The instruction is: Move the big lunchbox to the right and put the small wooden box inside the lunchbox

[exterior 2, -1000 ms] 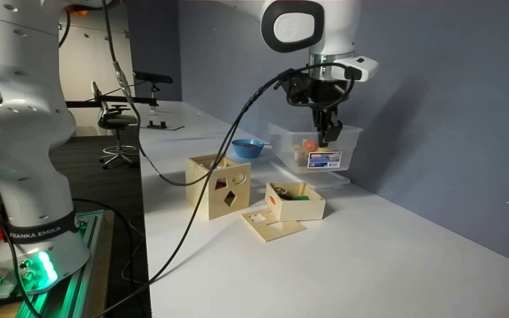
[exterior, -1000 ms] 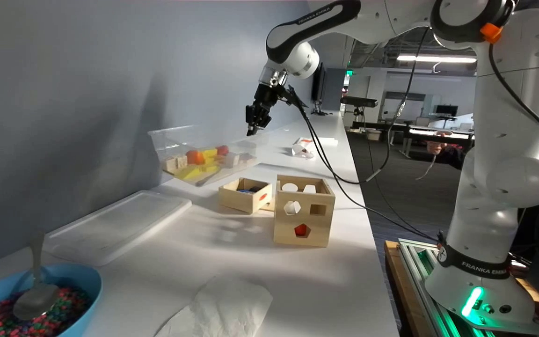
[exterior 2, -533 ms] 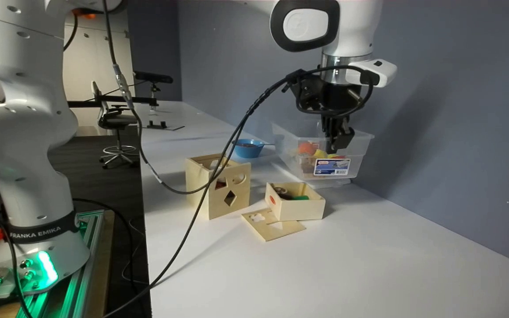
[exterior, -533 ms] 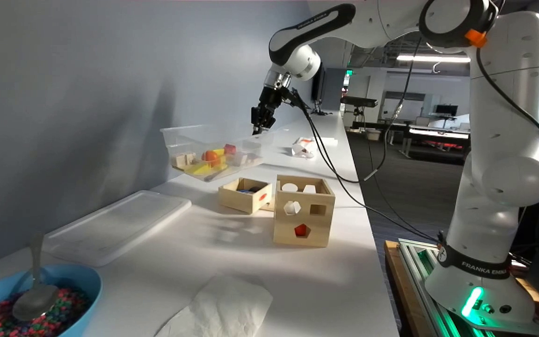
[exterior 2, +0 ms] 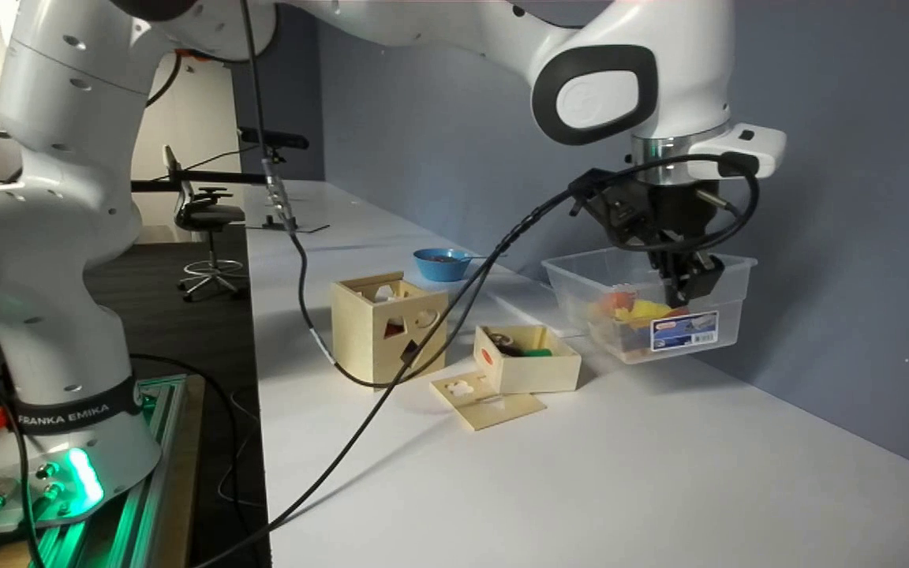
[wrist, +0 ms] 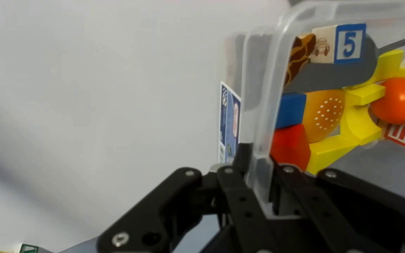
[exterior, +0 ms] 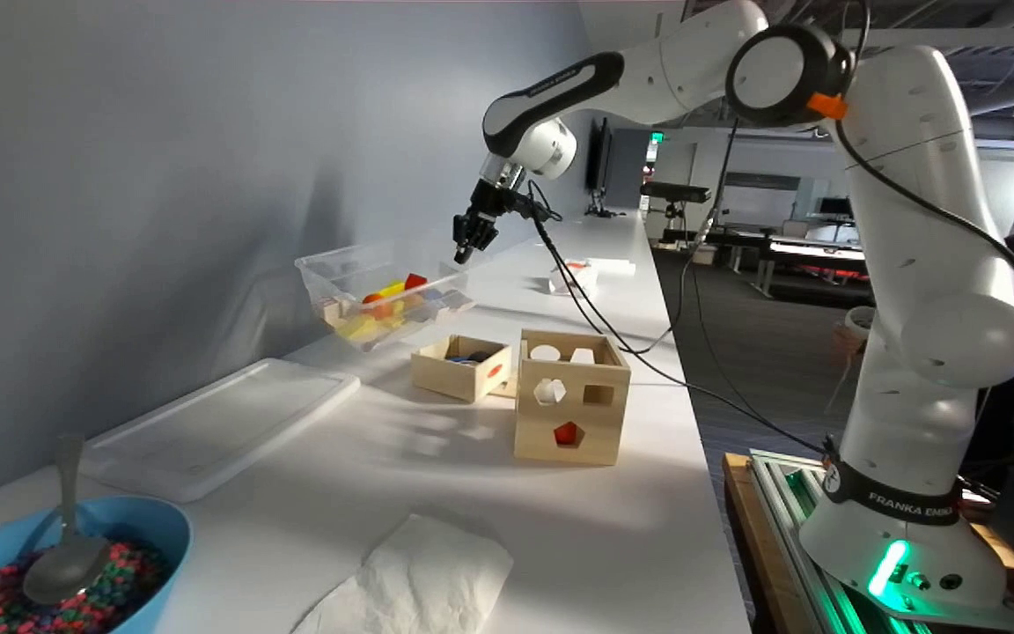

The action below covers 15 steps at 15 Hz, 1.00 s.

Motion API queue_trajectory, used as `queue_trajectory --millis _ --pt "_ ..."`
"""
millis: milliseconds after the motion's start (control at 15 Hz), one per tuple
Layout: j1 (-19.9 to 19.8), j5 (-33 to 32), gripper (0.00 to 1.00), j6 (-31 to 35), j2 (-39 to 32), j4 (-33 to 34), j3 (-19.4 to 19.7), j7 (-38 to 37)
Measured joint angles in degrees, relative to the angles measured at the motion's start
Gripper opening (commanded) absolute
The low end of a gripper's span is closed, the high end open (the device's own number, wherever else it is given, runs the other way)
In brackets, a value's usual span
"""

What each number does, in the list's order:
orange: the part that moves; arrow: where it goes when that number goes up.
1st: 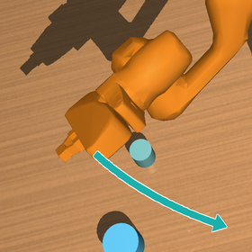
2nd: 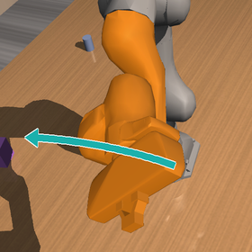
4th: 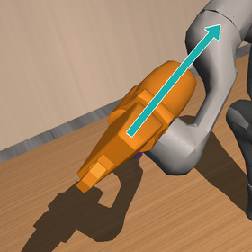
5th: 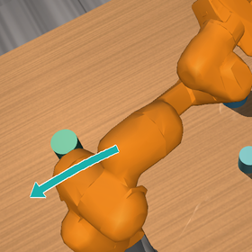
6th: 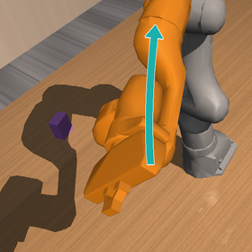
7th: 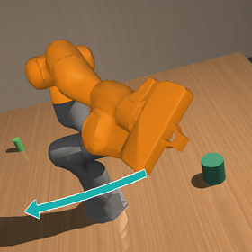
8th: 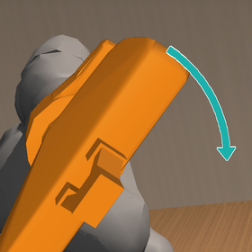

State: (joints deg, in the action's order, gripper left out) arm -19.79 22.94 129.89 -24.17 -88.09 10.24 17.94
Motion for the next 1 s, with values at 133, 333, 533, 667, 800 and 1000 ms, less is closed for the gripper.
queue_trajectory --millis 133,333,533,667,800,1000 --pt "-1.00 -0.01 0.02 -0.06 -4.12 4.79 -0.74 0.52" --pt "-2.72 -0.12 0.02 -1.96 -10.10 11.82 -1.87 0.52" --pt "-4.30 -0.93 0.27 -4.72 -14.96 16.94 -2.58 0.26" --pt "-5.08 -1.43 0.40 -6.86 -17.51 19.65 -2.73 -0.70" --pt "-5.71 -1.72 0.54 -9.08 -19.52 22.16 -2.75 -2.27" --pt "-6.38 -1.91 0.77 -12.29 -21.56 25.82 -2.78 -4.83"
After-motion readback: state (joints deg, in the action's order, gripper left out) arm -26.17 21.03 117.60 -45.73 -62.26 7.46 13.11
